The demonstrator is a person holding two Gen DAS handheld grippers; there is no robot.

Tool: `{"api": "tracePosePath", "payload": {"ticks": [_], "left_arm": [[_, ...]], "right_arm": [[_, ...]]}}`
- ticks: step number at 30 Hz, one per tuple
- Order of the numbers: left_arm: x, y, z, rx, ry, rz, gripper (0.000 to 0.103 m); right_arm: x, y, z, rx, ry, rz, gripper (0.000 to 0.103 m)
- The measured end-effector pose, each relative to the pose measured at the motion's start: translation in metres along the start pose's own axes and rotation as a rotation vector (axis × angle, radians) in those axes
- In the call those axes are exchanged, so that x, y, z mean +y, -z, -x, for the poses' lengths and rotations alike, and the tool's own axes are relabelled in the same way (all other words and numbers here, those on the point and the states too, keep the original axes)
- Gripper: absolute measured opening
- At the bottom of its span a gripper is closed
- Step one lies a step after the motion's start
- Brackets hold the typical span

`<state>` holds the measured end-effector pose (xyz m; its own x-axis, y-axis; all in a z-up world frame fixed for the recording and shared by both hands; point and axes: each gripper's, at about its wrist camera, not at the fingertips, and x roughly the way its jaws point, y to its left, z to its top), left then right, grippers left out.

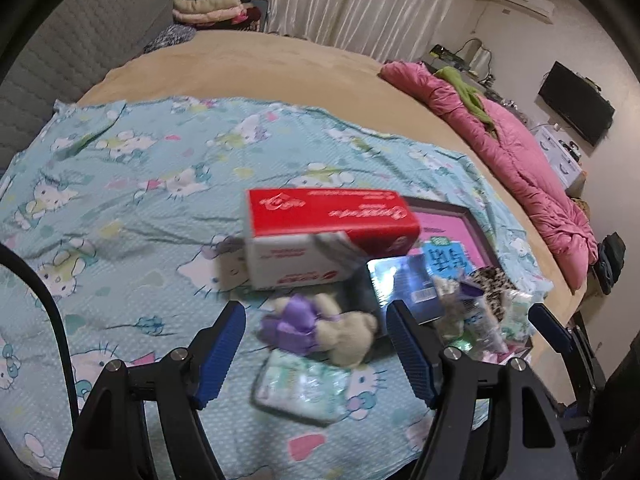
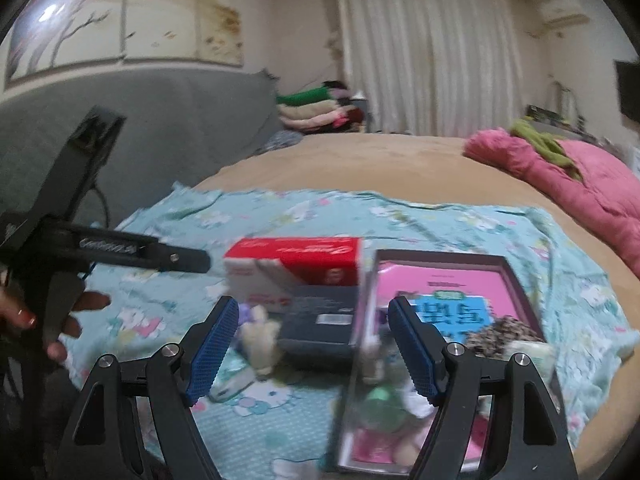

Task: Organize soft objects
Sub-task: 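Move both open tools back toward the remaining items beside the box, then grasp the teddy bear with purple bow with the left tool while the right grasps the green wet-wipes pack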

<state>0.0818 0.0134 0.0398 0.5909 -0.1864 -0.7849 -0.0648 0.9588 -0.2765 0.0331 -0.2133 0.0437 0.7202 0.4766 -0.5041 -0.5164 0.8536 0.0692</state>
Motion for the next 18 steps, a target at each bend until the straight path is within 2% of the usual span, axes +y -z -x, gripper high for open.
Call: {"api": "tracePosePath", "payload": {"ticks": [9,18], "left_arm": [[0.022,0.017,-0.046,0.12,0.021,0.026,0.072],[0.041,0.017,-0.088,0.177,0.074,0.102,0.073]], "right_arm": [[0.038,0.016,-0.032,0.114,-0.094,0.102,0.078],[0.049,0.034,-0.065,0.224,-0.196,0.076,0.079]]}}
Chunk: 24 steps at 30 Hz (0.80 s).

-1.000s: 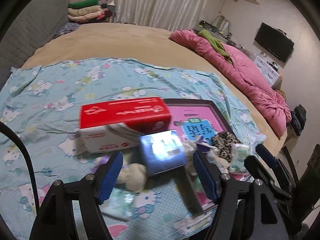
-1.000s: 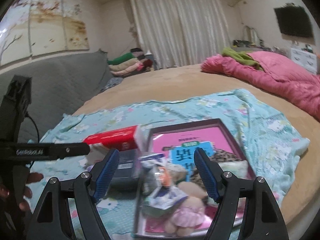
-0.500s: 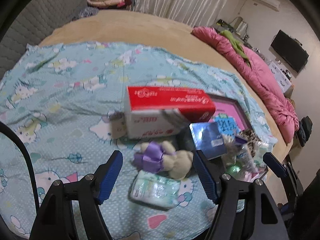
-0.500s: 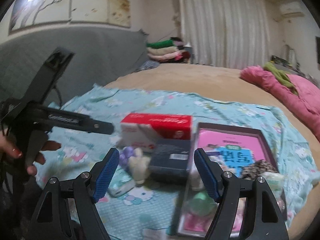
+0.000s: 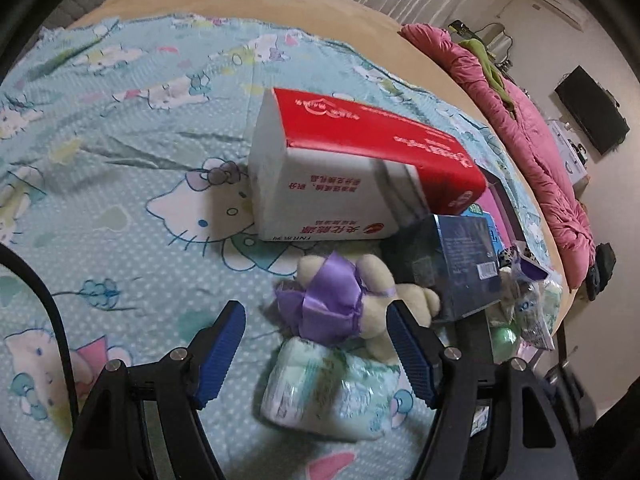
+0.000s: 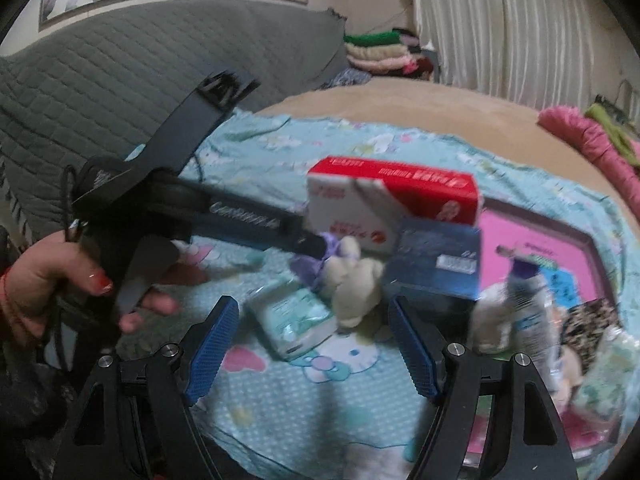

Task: Organize soft objects
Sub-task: 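Grasp the teddy bear with purple bow with the left tool while the right grasps the green wet-wipes pack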

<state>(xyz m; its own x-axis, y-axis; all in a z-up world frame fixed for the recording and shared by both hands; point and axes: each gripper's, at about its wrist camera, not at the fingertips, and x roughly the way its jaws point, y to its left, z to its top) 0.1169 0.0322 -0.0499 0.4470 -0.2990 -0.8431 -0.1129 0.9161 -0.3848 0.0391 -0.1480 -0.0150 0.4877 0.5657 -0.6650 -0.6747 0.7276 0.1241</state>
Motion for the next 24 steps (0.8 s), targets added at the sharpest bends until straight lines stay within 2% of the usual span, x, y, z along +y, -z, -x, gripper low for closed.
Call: {"api": "tracePosePath", "payload": {"ticks": [6,17,24], "left_arm": [[0.007,-0.008,-0.022,0.045,0.027,0.013,0.073],[0.011,-0.013,-0.031,0.043,0.078,-0.023,0.073],[0.013,-0.014,-0.032,0.043,0.116,-0.021,0.057]], "right_arm": [[0.01,0.007,-0.03,0.07,-0.025,0.02,0.079],[0.008,0.008,-0.08,0.131,-0.006,0.056,0.079],[0.005,0.004,-0.1,0.12,-0.012,0.038,0.08]]}}
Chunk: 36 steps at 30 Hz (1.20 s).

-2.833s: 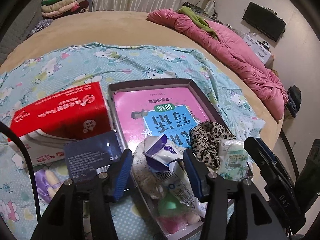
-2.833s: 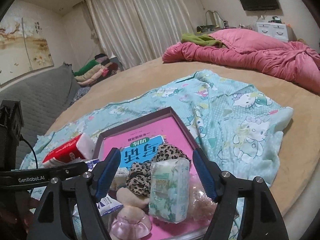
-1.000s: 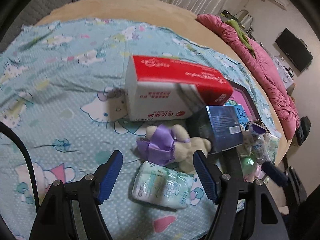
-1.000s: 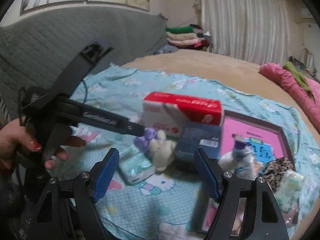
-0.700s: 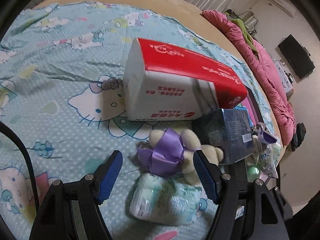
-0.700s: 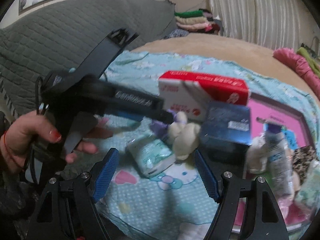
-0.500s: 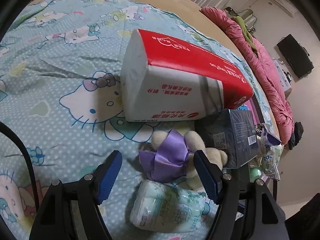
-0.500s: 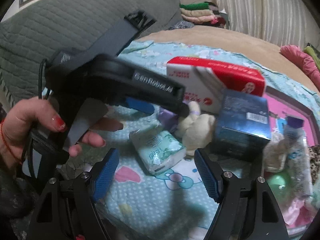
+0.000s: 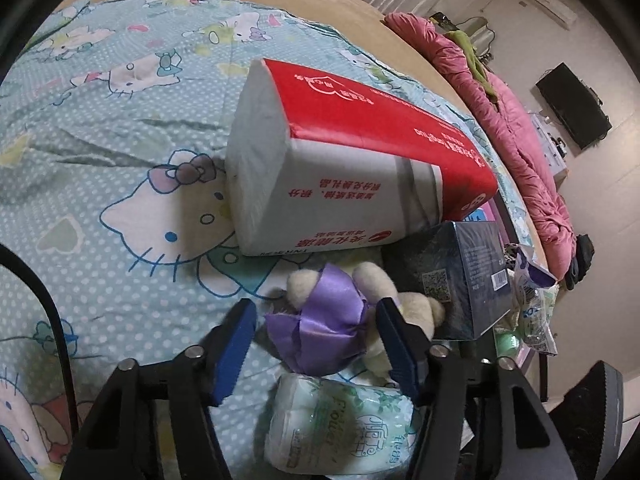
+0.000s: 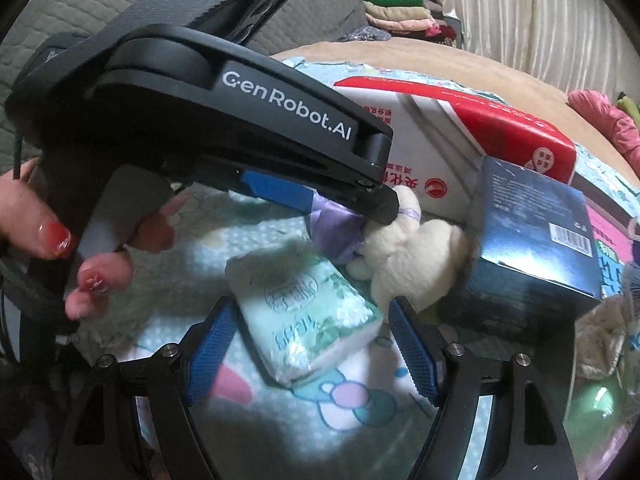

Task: Organize soft objects
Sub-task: 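Grasp the teddy bear with purple bow with the left tool while the right grasps the green wet-wipes pack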

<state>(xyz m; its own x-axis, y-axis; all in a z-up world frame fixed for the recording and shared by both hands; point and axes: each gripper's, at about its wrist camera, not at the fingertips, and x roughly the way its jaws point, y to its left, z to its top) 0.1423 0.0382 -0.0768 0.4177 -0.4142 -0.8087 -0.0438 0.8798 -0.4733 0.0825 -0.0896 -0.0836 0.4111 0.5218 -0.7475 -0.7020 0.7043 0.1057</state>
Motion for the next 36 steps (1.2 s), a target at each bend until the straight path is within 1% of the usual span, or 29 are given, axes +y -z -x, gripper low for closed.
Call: {"api": "tracePosePath", "payload": {"ticks": [1,3,4,5,6,8,9,11,12,13,14,15,17,21,22,25,27,28,30,33,34,35,36], "left_arm": [[0.001,-0.001,0.0,0.002,0.008,0.002,0.053],[0.0,-0.001,-0.001,0.0,0.008,0.003,0.052],[0.0,-0.001,-0.001,-0.003,0.009,0.0,0.05],[-0.001,-0.001,-0.001,-0.005,0.013,-0.001,0.045],[-0.002,-0.001,-0.001,-0.007,0.014,-0.001,0.044],[-0.003,0.0,0.0,-0.019,0.01,-0.01,0.039],[-0.003,0.0,0.001,-0.025,0.012,-0.011,0.038],[-0.001,0.002,0.004,-0.031,0.019,-0.004,0.034],[-0.001,0.003,0.007,-0.038,0.024,-0.001,0.033],[-0.001,0.005,0.01,-0.042,0.024,-0.002,0.029],[-0.001,0.006,0.012,-0.05,0.013,-0.007,0.02],[-0.002,0.007,0.016,-0.057,0.003,-0.015,0.019],[-0.001,0.009,0.019,-0.057,0.009,-0.014,0.018],[0.007,0.013,0.017,-0.041,0.027,0.019,0.018],[0.011,0.012,0.018,-0.05,0.049,0.04,0.018],[0.014,0.012,0.015,-0.047,0.054,0.046,0.018],[0.017,0.011,0.013,-0.047,0.069,0.057,0.02],[0.019,0.011,0.01,-0.043,0.074,0.064,0.025],[0.022,0.01,0.009,-0.046,0.083,0.076,0.03],[0.027,0.008,0.004,-0.04,0.141,0.097,0.048],[0.026,0.008,0.001,-0.035,0.175,0.094,0.059],[0.024,0.007,0.0,-0.035,0.187,0.085,0.067],[0.02,0.006,-0.002,-0.032,0.19,0.065,0.07]], "right_arm": [[-0.001,-0.001,-0.001,-0.002,-0.007,-0.008,0.08],[-0.004,-0.003,-0.004,-0.008,-0.032,-0.031,0.08],[-0.005,-0.004,-0.005,-0.011,-0.045,-0.036,0.078],[-0.005,-0.006,-0.006,-0.012,-0.051,-0.034,0.072],[-0.003,-0.007,-0.006,-0.012,-0.056,-0.026,0.067],[0.0,-0.008,-0.007,-0.009,-0.075,-0.007,0.064],[0.001,-0.011,-0.008,-0.006,-0.082,-0.002,0.063],[0.002,-0.012,-0.008,0.002,-0.081,0.007,0.061],[0.003,-0.011,-0.006,0.002,-0.082,0.006,0.06],[0.001,-0.012,-0.005,0.002,-0.085,0.002,0.059],[-0.001,-0.012,-0.003,0.001,-0.08,-0.004,0.058],[-0.003,-0.013,-0.002,0.001,-0.079,-0.011,0.058],[-0.009,-0.012,0.003,0.0,-0.077,-0.03,0.057],[-0.015,-0.014,0.006,0.011,-0.054,-0.029,0.057],[-0.017,-0.014,0.007,0.01,-0.054,-0.033,0.057],[-0.015,-0.01,0.01,0.022,-0.055,-0.029,0.057],[-0.015,-0.01,0.009,0.027,-0.058,-0.029,0.057],[-0.013,-0.009,0.009,0.027,-0.06,-0.03,0.057],[-0.014,-0.01,0.008,0.028,-0.064,-0.034,0.057],[-0.014,-0.012,0.004,0.031,-0.075,-0.052,0.057],[-0.011,-0.01,0.004,0.033,-0.078,-0.057,0.057],[-0.012,-0.008,0.004,0.033,-0.079,-0.06,0.057],[-0.013,-0.008,0.004,0.032,-0.081,-0.063,0.057]]}}
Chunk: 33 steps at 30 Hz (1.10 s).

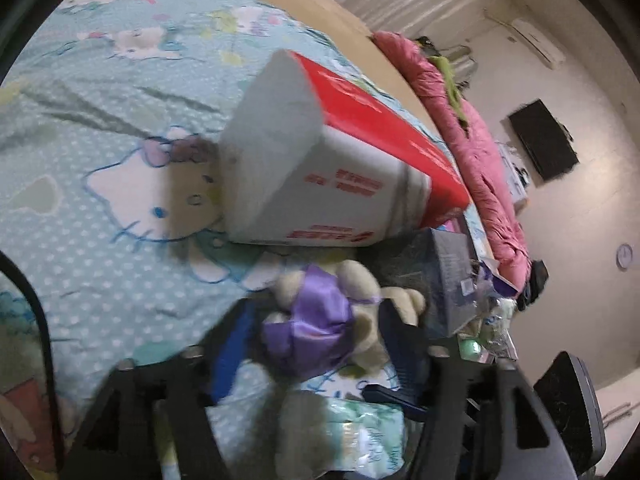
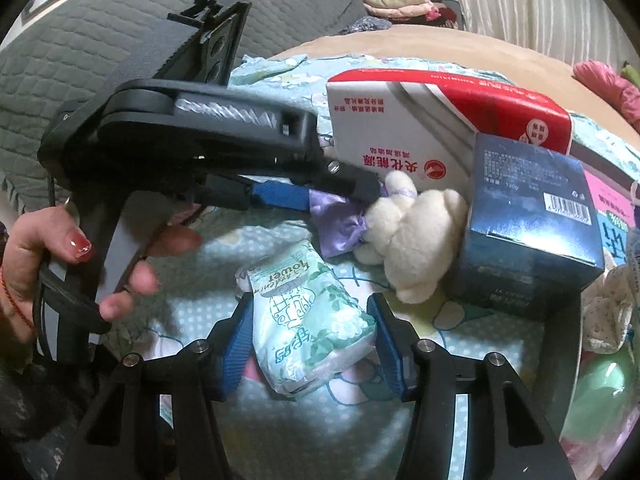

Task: Organize soft objects
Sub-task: 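Grasp the teddy bear with purple bow with the left tool while the right grasps the green wet-wipes pack, then lift the teddy bear with the left tool while the right carries the wet-wipes pack toward the box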

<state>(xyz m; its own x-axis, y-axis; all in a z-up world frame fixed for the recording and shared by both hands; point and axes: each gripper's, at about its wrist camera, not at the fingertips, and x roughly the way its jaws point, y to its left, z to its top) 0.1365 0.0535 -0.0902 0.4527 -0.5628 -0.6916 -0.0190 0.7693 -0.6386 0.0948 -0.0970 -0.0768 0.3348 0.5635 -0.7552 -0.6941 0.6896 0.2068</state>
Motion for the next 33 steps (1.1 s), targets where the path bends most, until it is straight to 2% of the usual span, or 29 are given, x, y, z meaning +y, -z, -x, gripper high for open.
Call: {"api": "tracePosePath", "payload": {"ticks": [3,6,7,9,13,15,18,26,33], "left_arm": [[-0.011,-0.002,-0.009,0.01,-0.034,-0.061,0.072],[-0.013,-0.001,-0.011,0.005,-0.038,-0.069,0.069],[-0.014,-0.001,-0.011,0.002,-0.049,-0.073,0.056],[-0.016,0.001,-0.01,0.0,-0.057,-0.082,0.053],[-0.019,0.004,-0.005,-0.016,-0.063,-0.089,0.041],[-0.018,0.004,0.003,-0.039,-0.074,-0.077,0.022],[-0.016,0.004,0.015,-0.06,-0.062,-0.067,0.021],[-0.03,0.015,0.043,-0.107,-0.109,-0.099,0.017],[-0.059,0.017,0.08,-0.194,-0.145,-0.15,0.017]], "right_arm": [[-0.008,0.004,0.002,-0.001,-0.005,-0.006,0.057],[-0.008,0.006,0.003,0.0,-0.005,-0.005,0.058],[-0.007,0.006,0.003,0.0,-0.004,-0.004,0.058],[-0.007,0.009,-0.005,0.0,-0.004,-0.003,0.058],[-0.006,0.009,-0.004,-0.002,-0.003,-0.004,0.057],[-0.005,0.009,-0.002,-0.008,0.0,0.006,0.057],[-0.003,0.01,0.004,-0.023,-0.006,0.005,0.057],[-0.002,0.012,0.033,-0.085,0.007,0.001,0.056],[-0.004,0.011,0.078,-0.194,0.038,-0.012,0.056]]}}
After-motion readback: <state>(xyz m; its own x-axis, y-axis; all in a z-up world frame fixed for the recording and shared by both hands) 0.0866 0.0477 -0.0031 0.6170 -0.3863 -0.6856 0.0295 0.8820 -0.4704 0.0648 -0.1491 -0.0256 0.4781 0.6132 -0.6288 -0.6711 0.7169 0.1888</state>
